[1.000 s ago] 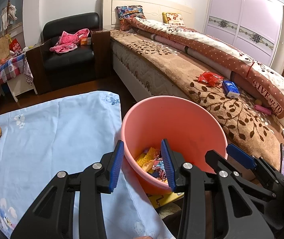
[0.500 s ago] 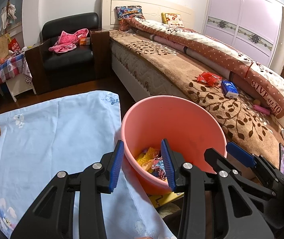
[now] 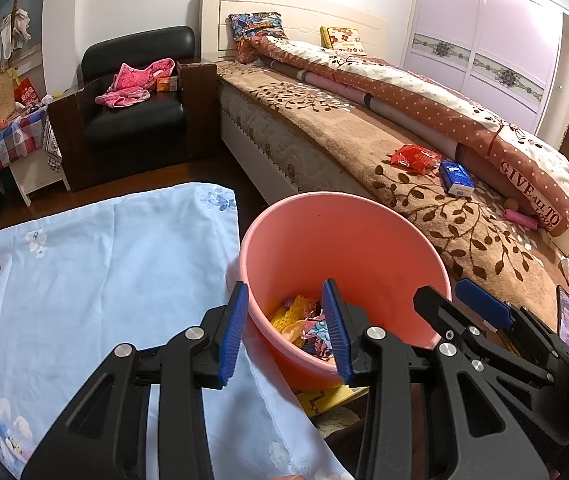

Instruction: Collect trash

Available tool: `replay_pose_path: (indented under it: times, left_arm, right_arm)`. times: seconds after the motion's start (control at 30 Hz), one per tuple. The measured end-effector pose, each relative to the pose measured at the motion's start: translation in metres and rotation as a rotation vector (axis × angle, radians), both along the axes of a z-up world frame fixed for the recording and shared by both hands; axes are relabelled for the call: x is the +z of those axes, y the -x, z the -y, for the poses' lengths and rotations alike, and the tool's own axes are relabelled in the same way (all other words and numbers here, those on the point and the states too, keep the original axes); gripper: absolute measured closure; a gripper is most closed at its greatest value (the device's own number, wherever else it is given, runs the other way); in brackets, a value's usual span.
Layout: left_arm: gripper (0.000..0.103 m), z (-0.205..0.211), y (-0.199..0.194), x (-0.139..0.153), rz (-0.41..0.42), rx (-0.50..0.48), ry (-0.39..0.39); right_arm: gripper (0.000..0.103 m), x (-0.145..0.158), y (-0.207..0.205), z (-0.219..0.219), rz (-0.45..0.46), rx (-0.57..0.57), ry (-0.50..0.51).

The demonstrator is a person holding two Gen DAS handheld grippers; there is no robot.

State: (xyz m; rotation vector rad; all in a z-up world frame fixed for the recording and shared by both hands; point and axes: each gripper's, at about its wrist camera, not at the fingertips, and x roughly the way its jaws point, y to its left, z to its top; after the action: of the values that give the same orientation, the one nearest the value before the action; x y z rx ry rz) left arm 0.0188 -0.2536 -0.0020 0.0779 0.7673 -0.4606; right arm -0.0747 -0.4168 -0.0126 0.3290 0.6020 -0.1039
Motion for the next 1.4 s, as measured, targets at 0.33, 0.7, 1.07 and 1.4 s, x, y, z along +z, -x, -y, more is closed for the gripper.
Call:
replay_pose_path:
  times: [0.33,0.7,1.07,1.4]
  left_arm:
    - [0.064,-0.008,0.002,0.003,0.011,0.000,0.010]
    - [0.064,-0.018,0.003,0.008,0.018,0.002,0.032]
    - [0.064,-0.022,0.004,0.010,0.019,0.003,0.042]
    - [0.064,-0.024,0.004,0.010,0.018,0.004,0.043]
  right_arm:
    - [0.045,0.000,-0.002,-0.001,-0.013,-0.003,-0.017]
    - [0.045,0.005,-0.004,-0.011,-0.012,0.006,0.008]
    - [0.045,0.009,-0.004,-0.020,-0.015,0.015,0.024]
    - [0.045,0.009,-0.004,-0.022,-0.017,0.018,0.028]
